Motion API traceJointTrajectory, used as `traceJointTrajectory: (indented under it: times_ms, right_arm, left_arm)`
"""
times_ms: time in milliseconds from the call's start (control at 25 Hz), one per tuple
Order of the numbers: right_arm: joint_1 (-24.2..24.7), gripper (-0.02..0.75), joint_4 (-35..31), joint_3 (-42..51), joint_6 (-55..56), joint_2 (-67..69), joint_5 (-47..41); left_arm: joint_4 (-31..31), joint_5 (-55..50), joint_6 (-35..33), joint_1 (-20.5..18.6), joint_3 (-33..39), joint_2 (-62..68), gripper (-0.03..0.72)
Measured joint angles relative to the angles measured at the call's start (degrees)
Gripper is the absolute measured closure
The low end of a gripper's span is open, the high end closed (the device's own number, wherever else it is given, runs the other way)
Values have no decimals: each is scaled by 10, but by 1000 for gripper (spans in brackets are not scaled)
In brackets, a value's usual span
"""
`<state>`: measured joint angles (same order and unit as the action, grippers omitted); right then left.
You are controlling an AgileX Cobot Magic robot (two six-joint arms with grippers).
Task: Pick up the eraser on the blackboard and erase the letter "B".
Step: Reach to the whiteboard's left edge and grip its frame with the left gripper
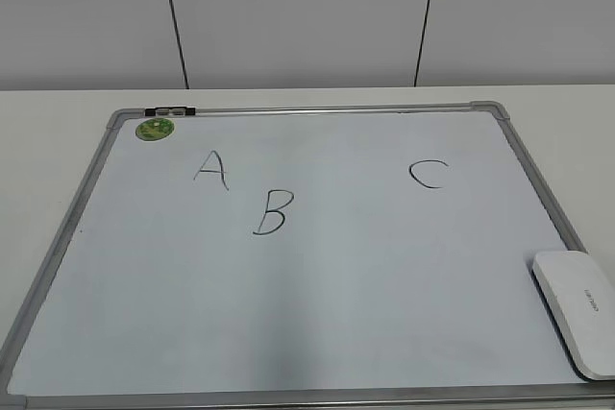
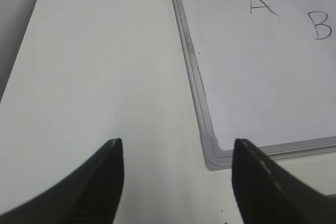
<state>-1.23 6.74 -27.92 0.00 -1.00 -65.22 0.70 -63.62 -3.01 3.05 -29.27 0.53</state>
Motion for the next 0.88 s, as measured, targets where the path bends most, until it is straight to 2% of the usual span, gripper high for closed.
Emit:
traceJointTrajectory:
  times_ms: [360, 560, 880]
  right_arm:
    - [0, 170, 0, 0, 0, 0, 0]
    - [0, 170, 0, 0, 0, 0, 0]
    - [0, 170, 0, 0, 0, 0, 0]
  left_arm:
    - [0, 4, 0, 0, -1, 0, 213]
    - [-1, 30, 0, 0, -36, 14, 207]
    - [-7, 123, 0, 2, -52, 157, 204]
